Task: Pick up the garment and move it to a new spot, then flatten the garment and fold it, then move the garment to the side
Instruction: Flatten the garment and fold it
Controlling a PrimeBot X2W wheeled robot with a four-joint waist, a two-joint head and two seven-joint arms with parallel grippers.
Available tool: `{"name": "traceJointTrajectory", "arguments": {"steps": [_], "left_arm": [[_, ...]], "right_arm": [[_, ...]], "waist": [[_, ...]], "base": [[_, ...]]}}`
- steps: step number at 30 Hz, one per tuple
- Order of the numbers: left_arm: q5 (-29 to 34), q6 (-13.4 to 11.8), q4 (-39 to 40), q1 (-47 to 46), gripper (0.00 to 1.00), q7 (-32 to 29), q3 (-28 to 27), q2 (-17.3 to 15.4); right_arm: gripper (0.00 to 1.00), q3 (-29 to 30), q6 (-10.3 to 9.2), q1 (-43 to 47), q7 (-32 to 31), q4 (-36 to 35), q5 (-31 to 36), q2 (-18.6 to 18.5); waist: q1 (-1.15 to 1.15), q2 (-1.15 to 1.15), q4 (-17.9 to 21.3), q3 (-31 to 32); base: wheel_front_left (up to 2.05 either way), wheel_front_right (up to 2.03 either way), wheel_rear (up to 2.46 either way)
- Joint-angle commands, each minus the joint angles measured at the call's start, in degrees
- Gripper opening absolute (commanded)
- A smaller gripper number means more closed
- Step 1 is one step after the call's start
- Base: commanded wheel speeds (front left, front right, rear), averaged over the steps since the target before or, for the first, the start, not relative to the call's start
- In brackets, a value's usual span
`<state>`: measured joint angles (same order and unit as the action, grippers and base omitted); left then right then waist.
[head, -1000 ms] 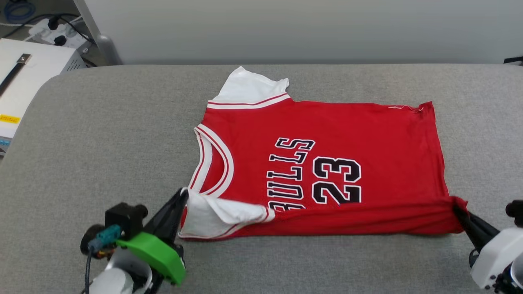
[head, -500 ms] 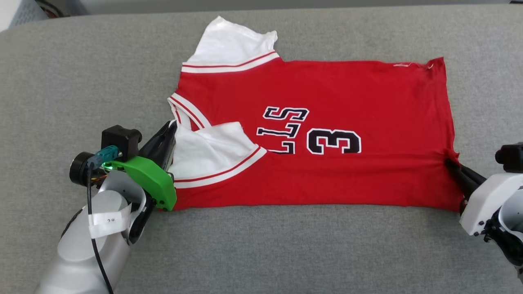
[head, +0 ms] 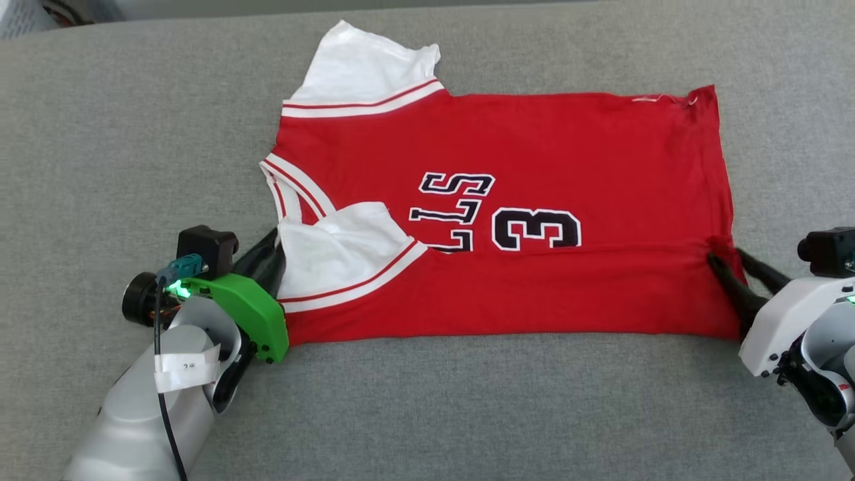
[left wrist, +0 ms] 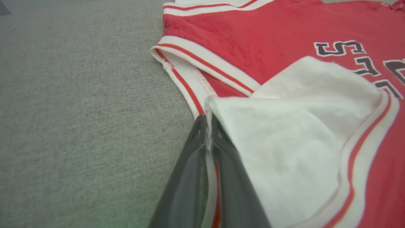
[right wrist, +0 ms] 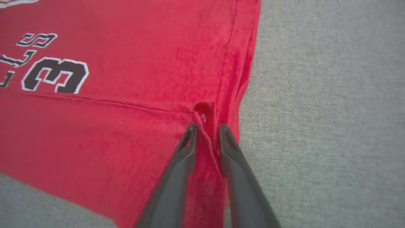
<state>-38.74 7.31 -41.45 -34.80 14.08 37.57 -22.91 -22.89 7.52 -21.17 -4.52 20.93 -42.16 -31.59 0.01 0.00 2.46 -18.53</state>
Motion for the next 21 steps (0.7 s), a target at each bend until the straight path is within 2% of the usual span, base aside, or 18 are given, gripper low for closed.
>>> {"name": "traceJointTrajectory", "arguments": {"steps": [1, 6, 8, 11, 14, 18, 21], "left_arm": [[-0.49, 0.17, -0.41, -0.76, 1.00, 0.24, 0.42, -0.72], [-1.39, 0.17, 1.97, -2.37, 1.00, 0.32, 1.52, -3.03], [-2.11, 0.17, 3.48, -3.27, 1.00, -1.21, 2.39, -4.30], [-4.93, 0.17, 7.16, -5.55, 1.00, -7.17, 4.42, -6.85], [-9.40, 0.17, 9.91, -7.19, 1.00, -15.76, 6.39, -8.69], [-17.53, 0.17, 13.02, -9.30, 1.00, -31.87, 9.29, -10.96], [-22.50, 0.17, 14.66, -10.32, 1.00, -41.27, 10.84, -11.91]], "right_arm": [[1.00, 0.12, -0.03, 0.29, 0.97, -0.53, -0.60, -0.41], [1.00, 1.69, -0.03, 2.05, 2.45, -4.20, -0.26, -1.68], [1.00, 2.42, -0.03, 2.95, 2.02, -5.68, 0.11, -2.05], [1.00, 3.32, -0.03, 4.55, -0.11, -8.02, 0.98, -2.31], [1.00, 4.09, -0.03, 5.42, -1.58, -9.21, 1.41, -2.10], [1.00, 4.86, -0.03, 6.29, -3.71, -10.66, 1.95, -1.69], [1.00, 5.06, -0.03, 6.68, -5.01, -11.51, 2.13, -1.38]], "waist": [[-0.01, 0.00, -0.67, 2.07], [-0.01, 0.00, -1.61, 5.26], [-0.01, 0.00, -1.93, 6.18], [-0.01, 0.00, -2.45, 7.65], [-0.01, 0.00, -2.61, 8.29], [-0.01, 0.00, -2.61, 8.48], [-0.01, 0.00, -2.35, 8.22]], "base": [[0.00, 0.00, 0.00], [0.00, 0.00, 0.00], [0.00, 0.00, 0.00], [0.00, 0.00, 0.00], [0.00, 0.00, 0.00], [0.00, 0.00, 0.00], [0.00, 0.00, 0.00]]}}
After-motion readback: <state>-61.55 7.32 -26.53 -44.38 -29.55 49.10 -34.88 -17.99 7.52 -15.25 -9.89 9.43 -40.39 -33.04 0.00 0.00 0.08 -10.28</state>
